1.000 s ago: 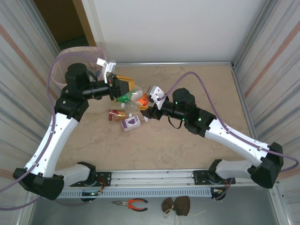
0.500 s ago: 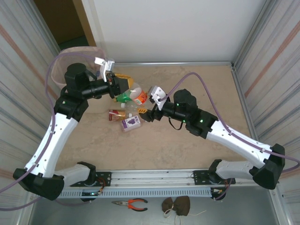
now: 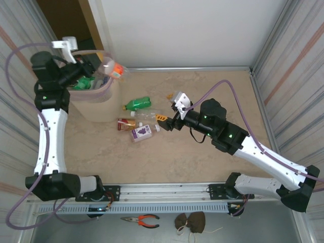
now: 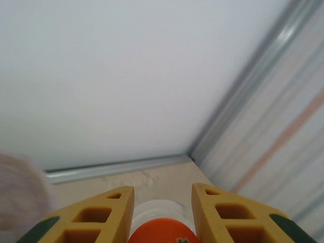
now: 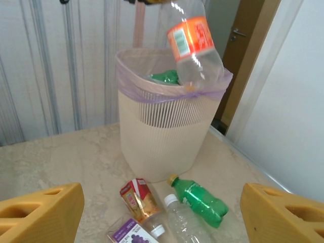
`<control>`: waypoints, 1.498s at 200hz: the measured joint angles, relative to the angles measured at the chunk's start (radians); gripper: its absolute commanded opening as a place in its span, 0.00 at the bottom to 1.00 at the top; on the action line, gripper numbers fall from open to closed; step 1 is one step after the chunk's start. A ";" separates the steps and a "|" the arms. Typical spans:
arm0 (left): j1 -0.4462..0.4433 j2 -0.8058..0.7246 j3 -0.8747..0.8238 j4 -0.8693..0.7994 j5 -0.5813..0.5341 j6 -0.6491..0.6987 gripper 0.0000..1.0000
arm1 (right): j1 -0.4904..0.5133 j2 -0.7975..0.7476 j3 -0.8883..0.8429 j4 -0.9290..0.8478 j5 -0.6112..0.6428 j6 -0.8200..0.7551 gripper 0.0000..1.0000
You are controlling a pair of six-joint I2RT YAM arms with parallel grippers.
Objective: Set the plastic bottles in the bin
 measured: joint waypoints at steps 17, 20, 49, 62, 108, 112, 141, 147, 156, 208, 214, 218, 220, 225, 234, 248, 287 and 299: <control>0.073 0.034 0.032 0.040 0.000 -0.034 0.23 | 0.002 0.000 -0.001 -0.011 0.004 0.000 0.80; 0.087 0.041 0.039 0.047 0.000 -0.042 0.23 | 0.003 0.000 -0.001 -0.013 0.003 0.000 0.80; 0.179 0.110 0.076 0.126 0.000 -0.114 0.24 | 0.005 0.000 -0.001 -0.023 0.004 0.000 0.79; 0.212 0.148 0.088 0.156 0.000 -0.145 0.24 | 0.005 0.000 -0.001 -0.023 0.004 -0.001 0.79; 0.243 0.298 0.096 0.229 0.000 -0.222 0.24 | 0.005 0.005 -0.001 -0.026 0.005 -0.009 0.79; 0.241 0.312 0.096 0.231 0.000 -0.225 0.24 | 0.005 0.005 -0.001 -0.026 0.005 -0.011 0.79; 0.224 0.394 0.096 0.248 0.000 -0.240 0.26 | 0.005 0.014 -0.001 -0.030 0.005 -0.016 0.79; 0.217 0.411 0.097 0.249 0.000 -0.240 0.27 | 0.005 0.015 -0.001 -0.033 0.005 -0.016 0.79; 0.209 0.436 0.101 0.253 0.006 -0.240 0.28 | 0.005 0.016 -0.001 -0.037 0.005 -0.016 0.79; 0.179 0.550 0.120 0.274 0.024 -0.256 0.33 | 0.007 0.016 -0.001 -0.049 0.020 -0.016 0.79; 0.177 0.555 0.120 0.277 0.024 -0.257 0.34 | 0.008 0.016 -0.001 -0.049 0.024 -0.016 0.79; 0.178 0.556 0.120 0.278 0.024 -0.258 0.36 | 0.009 0.016 -0.001 -0.049 0.025 -0.016 0.79; 0.178 0.557 0.120 0.279 0.024 -0.259 0.36 | 0.010 0.016 -0.001 -0.049 0.026 -0.016 0.79; 0.178 0.557 0.120 0.281 0.025 -0.260 0.39 | 0.011 0.016 -0.001 -0.049 0.026 -0.016 0.79; 0.177 0.557 0.120 0.284 0.024 -0.261 0.45 | 0.014 0.016 -0.001 -0.049 0.026 -0.016 0.79; 0.177 0.557 0.120 0.286 0.023 -0.259 0.56 | 0.018 0.016 -0.001 -0.050 0.027 -0.016 0.79; 0.175 0.550 0.120 0.268 0.010 -0.238 0.66 | 0.020 0.016 -0.001 -0.056 0.030 -0.016 0.79; 0.178 0.540 0.120 0.256 0.002 -0.233 0.67 | 0.024 0.016 -0.001 -0.058 0.031 -0.016 0.79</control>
